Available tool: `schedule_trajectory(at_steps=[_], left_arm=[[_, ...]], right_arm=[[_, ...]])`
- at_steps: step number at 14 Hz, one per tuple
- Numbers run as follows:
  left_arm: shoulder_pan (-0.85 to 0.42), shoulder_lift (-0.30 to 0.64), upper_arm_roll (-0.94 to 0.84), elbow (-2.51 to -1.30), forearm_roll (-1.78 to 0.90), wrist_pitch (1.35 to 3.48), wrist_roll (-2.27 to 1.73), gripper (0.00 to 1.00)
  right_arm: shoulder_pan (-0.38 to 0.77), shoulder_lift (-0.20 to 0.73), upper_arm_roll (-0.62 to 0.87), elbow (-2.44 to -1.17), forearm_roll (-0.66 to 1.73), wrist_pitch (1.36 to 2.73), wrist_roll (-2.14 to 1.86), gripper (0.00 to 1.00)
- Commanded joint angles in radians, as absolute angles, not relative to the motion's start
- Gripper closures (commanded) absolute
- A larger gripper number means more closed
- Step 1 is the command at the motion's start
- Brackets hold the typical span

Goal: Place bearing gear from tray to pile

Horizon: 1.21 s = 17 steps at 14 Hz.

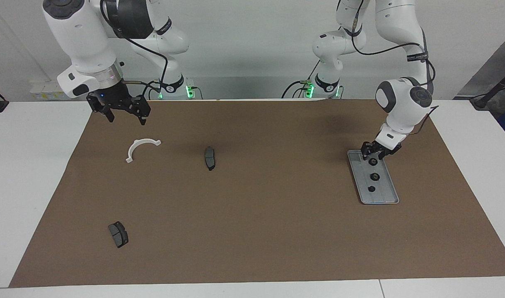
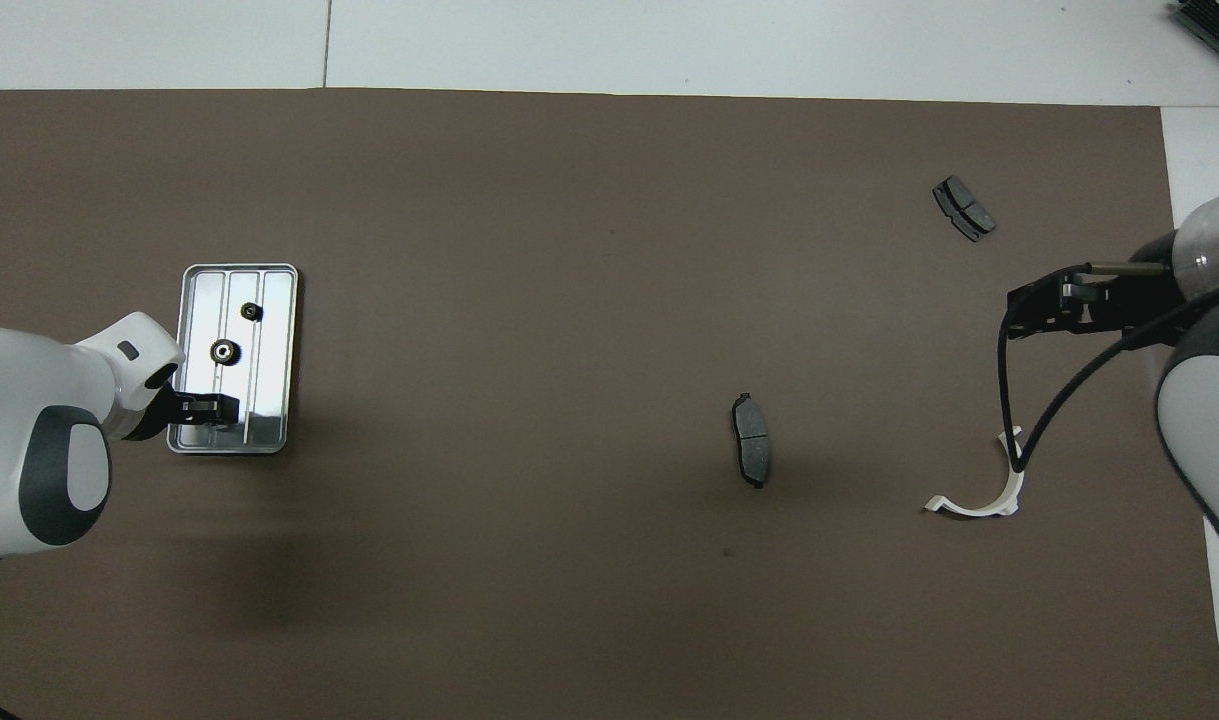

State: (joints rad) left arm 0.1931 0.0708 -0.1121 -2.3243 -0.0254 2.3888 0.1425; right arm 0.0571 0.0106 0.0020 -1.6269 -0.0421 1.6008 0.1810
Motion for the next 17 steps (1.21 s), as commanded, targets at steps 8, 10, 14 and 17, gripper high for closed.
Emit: schedule_trajectory(at_steps=[8,10,14,17], left_arm=[[0.212,0.078,-0.118,-2.361,-0.032,2.485,0.164,0.87],[0.199,0.090,-0.118,-2.323,-0.032,2.476,0.163,1.00],[0.099,0.149,-0.120,-2.120,-0.032,2.334,0.097,1.00],[-0.075,0.160,-0.121,-2.088,-0.032,2.324,-0.211,1.00]], right_arm=[[0.041,0.005,0.006,-1.637,-0.014,1.601,0.150,0.00],[0.041,0.005,0.006,-1.637,-0.014,1.601,0.150,0.00],[0.041,0.005,0.006,-1.637,-0.014,1.601,0.150,0.00],[0.041,0.005,0.006,-1.637,-0.014,1.601,0.150,0.00]])
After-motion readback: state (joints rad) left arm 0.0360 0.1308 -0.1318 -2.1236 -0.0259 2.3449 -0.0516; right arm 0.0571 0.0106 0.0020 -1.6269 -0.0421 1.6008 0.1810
